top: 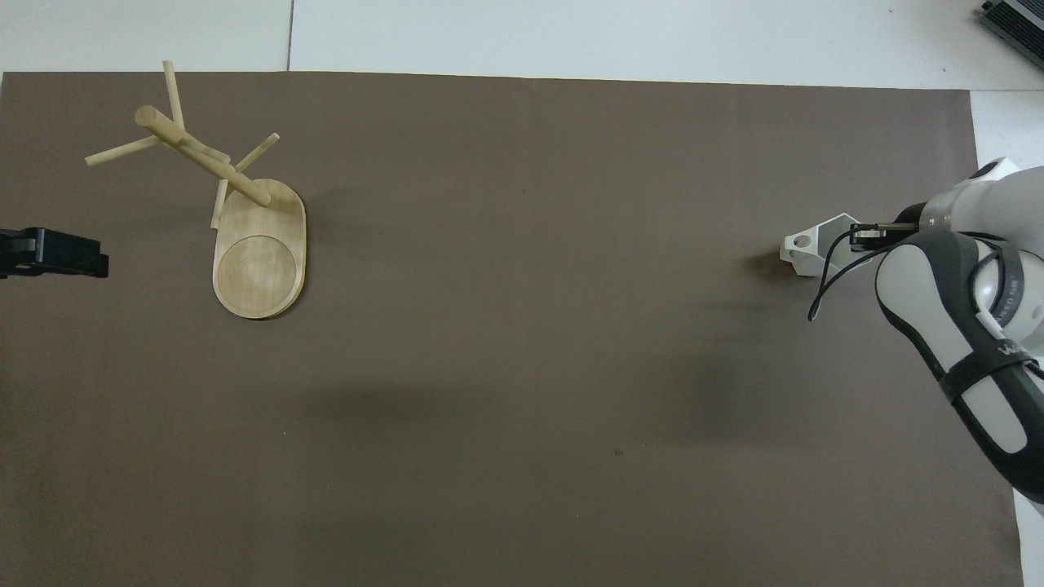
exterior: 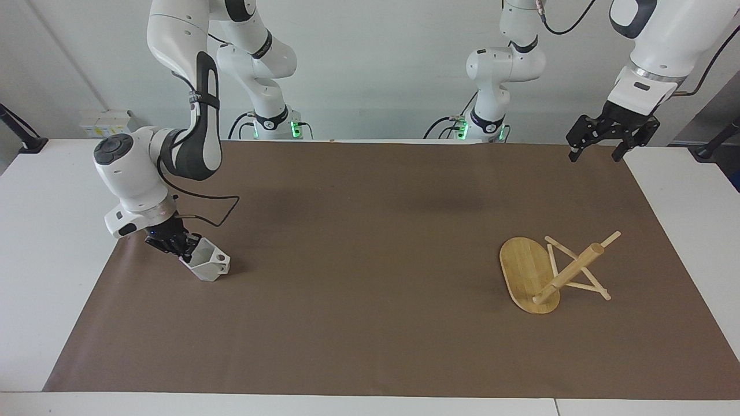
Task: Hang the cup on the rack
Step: 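Close the right gripper on the white cup's rim, then lift the cup with the right gripper while the left gripper approaches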
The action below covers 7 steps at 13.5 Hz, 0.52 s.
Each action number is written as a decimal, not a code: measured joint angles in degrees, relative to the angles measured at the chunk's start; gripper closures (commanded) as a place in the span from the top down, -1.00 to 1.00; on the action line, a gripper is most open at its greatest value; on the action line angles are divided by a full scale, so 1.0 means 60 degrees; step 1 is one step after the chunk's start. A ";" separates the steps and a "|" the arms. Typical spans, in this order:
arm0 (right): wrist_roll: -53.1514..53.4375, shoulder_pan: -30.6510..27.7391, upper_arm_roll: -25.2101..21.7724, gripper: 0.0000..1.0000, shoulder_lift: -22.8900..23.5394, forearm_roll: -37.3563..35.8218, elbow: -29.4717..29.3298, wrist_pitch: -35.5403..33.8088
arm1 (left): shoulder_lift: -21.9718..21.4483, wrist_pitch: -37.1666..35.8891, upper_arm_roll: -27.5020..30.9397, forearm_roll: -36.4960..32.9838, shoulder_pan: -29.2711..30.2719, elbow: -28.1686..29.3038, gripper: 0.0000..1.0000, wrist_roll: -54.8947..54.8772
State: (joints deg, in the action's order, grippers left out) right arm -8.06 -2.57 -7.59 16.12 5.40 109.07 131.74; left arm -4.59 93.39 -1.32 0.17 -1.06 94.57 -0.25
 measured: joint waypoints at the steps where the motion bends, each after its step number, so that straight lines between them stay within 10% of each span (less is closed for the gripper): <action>1: -0.0006 0.0000 0.0014 -0.97 -0.0033 0.0000 -0.0119 -0.0256 | 0.0000 0.0000 -0.0006 0.0000 0.0000 0.0000 1.00 0.0000; 7: -0.0007 0.0012 0.0436 -0.93 -0.0738 0.0000 -0.0554 -0.1582 | -0.0043 -0.0825 -0.0010 0.0000 0.0000 0.0002 1.00 0.0000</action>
State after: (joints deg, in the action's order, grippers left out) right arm -8.11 -2.49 -4.98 11.69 5.40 105.75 122.25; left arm -4.85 88.44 -1.38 0.17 -1.06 94.58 -0.25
